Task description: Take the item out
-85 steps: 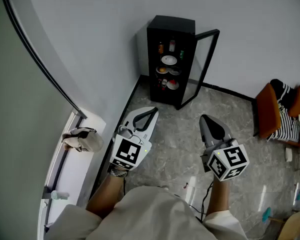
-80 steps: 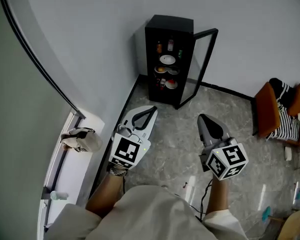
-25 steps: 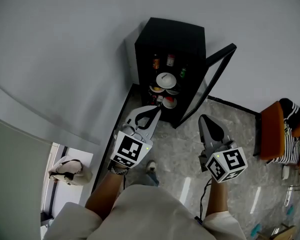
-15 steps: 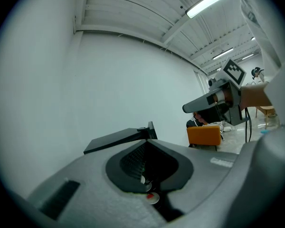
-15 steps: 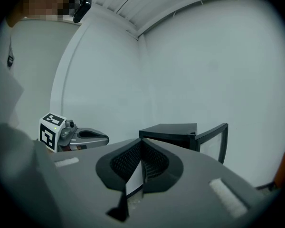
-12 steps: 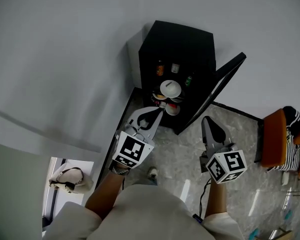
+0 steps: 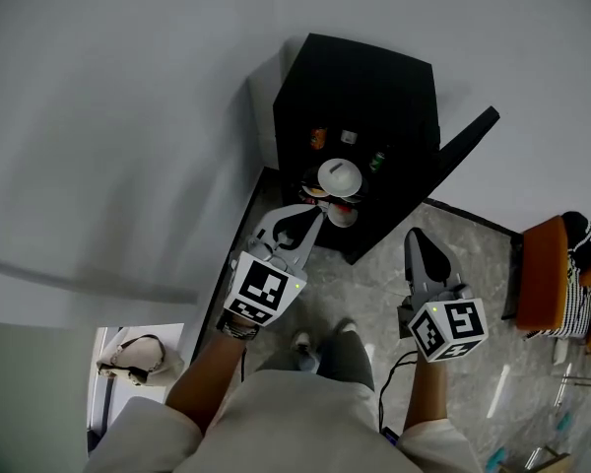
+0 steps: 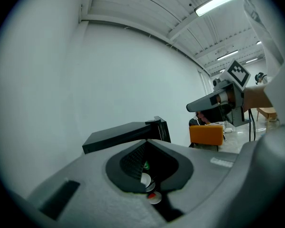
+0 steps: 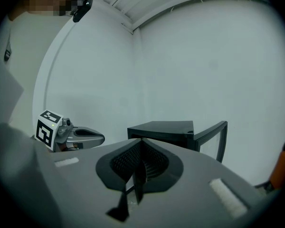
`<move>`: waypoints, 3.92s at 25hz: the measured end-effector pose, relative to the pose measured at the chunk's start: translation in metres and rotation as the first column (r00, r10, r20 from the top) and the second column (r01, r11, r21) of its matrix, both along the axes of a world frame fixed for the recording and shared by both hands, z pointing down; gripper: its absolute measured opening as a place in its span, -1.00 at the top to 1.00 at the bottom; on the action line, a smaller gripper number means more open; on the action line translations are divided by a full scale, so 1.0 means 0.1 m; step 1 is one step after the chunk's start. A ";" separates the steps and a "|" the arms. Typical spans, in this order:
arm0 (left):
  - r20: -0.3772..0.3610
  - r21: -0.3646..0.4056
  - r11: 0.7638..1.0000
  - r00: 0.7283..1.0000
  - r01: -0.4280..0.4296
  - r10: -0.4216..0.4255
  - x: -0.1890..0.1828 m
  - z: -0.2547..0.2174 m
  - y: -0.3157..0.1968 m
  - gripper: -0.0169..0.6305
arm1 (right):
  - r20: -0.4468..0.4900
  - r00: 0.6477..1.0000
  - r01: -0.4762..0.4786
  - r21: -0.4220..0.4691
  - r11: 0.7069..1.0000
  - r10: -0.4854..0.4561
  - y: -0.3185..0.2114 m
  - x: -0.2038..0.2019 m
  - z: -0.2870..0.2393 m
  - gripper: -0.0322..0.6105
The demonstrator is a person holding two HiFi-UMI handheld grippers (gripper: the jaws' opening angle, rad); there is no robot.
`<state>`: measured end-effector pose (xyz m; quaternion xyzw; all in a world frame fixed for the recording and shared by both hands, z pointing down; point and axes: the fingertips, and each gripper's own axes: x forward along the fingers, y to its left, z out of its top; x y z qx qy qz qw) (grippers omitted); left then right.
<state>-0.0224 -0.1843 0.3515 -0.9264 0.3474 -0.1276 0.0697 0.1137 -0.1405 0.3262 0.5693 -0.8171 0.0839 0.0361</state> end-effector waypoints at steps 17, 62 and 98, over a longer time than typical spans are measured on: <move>-0.056 -0.086 0.992 0.994 0.087 -0.092 0.36 0.48 -0.76 0.87 | -0.090 0.988 0.119 -0.043 0.992 -0.123 -0.56 -0.04 0.45 0.88; -0.512 -0.857 0.434 0.544 -0.277 -0.664 0.54 3.86 -2.01 0.22 | -0.056 0.994 0.078 -0.284 0.956 -0.098 -1.25 0.33 1.96 0.88; -0.495 -0.839 0.347 0.322 -0.420 -0.807 0.83 4.11 -2.32 0.85 | -0.049 0.987 0.127 -0.368 0.921 -0.156 -0.94 0.33 2.28 0.88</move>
